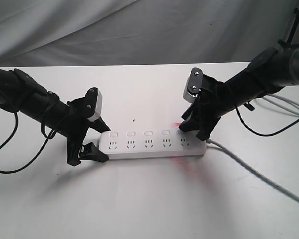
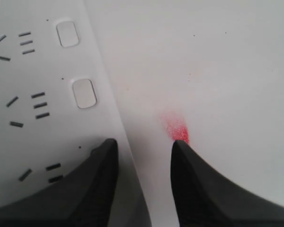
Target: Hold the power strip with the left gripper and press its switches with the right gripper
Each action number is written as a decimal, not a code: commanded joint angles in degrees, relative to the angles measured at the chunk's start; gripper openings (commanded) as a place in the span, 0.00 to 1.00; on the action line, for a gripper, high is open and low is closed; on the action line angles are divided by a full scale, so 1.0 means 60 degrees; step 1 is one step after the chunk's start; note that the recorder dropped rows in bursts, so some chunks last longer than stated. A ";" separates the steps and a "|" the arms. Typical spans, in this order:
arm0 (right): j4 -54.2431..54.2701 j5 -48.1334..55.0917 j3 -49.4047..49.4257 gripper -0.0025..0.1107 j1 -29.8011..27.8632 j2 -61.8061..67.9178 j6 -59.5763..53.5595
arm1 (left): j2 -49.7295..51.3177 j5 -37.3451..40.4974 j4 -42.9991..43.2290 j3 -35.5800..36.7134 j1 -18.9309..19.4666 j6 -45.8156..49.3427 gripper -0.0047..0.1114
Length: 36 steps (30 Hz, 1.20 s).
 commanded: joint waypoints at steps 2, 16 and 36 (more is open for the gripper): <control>-0.0754 -0.0126 0.0116 0.34 0.0087 0.0538 -0.0101 | -0.0006 0.0000 0.0049 -0.0064 -0.0048 -0.0003 0.64; -0.0062 -0.0126 0.0116 0.34 0.0087 -0.0964 -0.0080 | -0.0006 0.0000 0.0049 -0.0064 -0.0048 -0.0003 0.64; 0.0100 -0.0020 0.0328 0.02 0.0283 -0.1876 0.0234 | -0.0006 0.0000 0.0049 -0.0064 -0.0048 -0.0003 0.64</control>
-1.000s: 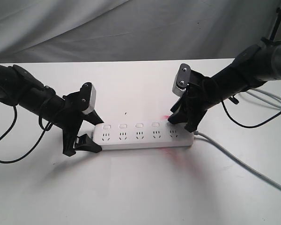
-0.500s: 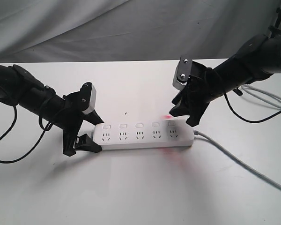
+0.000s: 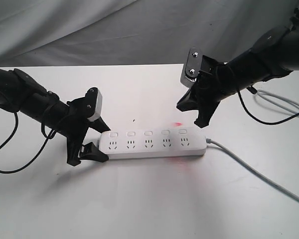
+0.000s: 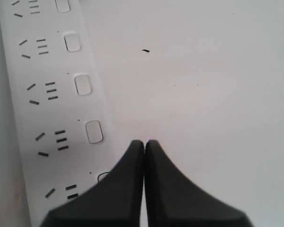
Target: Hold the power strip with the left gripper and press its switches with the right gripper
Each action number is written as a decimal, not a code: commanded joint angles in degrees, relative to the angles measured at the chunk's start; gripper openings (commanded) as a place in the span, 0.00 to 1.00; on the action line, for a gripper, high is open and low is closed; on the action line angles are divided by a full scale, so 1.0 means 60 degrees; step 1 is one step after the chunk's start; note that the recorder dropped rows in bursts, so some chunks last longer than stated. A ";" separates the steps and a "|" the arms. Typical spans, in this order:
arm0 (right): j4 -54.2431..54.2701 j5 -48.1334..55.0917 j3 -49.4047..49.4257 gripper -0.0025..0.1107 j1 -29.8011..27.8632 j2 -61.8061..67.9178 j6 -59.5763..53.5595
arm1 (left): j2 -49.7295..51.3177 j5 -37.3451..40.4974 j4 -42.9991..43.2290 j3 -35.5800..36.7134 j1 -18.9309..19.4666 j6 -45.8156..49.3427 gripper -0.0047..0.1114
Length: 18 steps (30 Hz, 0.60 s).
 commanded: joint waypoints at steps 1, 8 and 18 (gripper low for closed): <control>0.0138 0.0041 0.0318 0.02 0.0017 -0.0454 0.0131 | -0.0006 0.0000 0.0031 -0.0048 -0.0048 -0.0003 0.64; 0.0520 -0.1072 0.1762 0.02 0.0017 -0.1917 0.0131 | -0.0006 0.0000 0.0031 -0.0048 -0.0048 -0.0003 0.64; 0.1303 -0.1478 0.3669 0.02 0.0017 -0.5573 0.0274 | -0.0006 0.0000 0.0031 -0.0048 -0.0048 -0.0003 0.64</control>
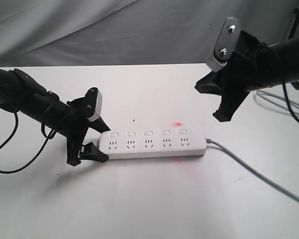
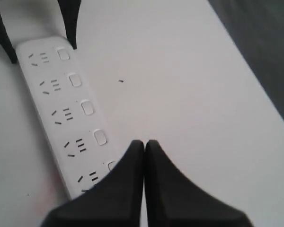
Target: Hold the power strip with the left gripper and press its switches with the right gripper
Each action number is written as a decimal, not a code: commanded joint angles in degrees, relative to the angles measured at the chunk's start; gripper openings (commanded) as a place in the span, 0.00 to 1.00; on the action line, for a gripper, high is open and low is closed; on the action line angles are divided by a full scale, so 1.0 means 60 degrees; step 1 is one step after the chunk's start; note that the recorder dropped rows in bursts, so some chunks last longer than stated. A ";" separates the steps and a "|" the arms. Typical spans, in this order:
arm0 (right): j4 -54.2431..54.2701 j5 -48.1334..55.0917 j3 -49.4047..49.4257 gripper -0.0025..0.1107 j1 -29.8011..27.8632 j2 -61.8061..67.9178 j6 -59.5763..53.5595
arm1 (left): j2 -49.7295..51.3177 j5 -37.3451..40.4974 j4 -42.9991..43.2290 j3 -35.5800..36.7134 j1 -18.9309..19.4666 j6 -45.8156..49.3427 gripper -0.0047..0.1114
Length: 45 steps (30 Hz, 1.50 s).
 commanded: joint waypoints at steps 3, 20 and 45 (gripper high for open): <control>0.0526 -0.0021 0.1413 0.02 0.0017 -0.2794 0.0189 | -0.0006 0.0000 0.0031 -0.0048 -0.0048 -0.0003 0.64; 0.1768 0.0296 0.5123 0.02 0.0071 -0.8868 0.0491 | -0.0006 0.0000 0.0031 -0.0048 -0.0048 -0.0003 0.64; 0.2892 -0.1407 0.5242 0.02 0.0288 -0.9402 0.0720 | -0.0006 0.0000 0.0031 -0.0048 -0.0048 -0.0003 0.64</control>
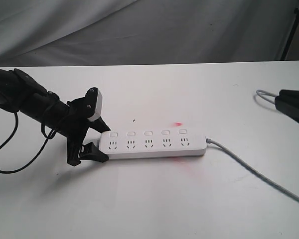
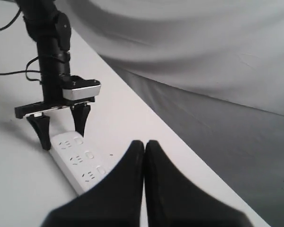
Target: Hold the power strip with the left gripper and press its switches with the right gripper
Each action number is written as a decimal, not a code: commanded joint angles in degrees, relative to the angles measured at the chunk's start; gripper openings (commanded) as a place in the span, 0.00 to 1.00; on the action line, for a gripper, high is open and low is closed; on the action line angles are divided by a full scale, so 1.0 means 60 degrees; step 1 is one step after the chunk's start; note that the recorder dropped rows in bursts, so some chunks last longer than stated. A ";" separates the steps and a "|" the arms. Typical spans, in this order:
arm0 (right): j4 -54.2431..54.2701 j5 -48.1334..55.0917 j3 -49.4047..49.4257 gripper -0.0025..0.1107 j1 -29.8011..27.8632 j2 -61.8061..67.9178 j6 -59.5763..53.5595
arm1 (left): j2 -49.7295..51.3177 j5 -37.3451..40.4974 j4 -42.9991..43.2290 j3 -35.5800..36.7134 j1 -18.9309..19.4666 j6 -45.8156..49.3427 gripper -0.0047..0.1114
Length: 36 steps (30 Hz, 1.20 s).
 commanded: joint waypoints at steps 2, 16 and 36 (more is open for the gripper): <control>0.1286 -0.0664 0.0055 0.02 0.0030 -0.0014 0.0088 | -0.0006 0.0000 0.0031 -0.0048 -0.0048 -0.0003 0.64; -0.3376 -0.2470 0.0055 0.02 0.0008 -0.1561 0.6785 | -0.0006 0.0000 0.0031 -0.0048 -0.0048 -0.0003 0.64; -0.9431 -0.3282 0.3091 0.02 0.0008 -0.4576 1.5120 | -0.0006 0.0000 0.0031 -0.0048 -0.0048 -0.0003 0.64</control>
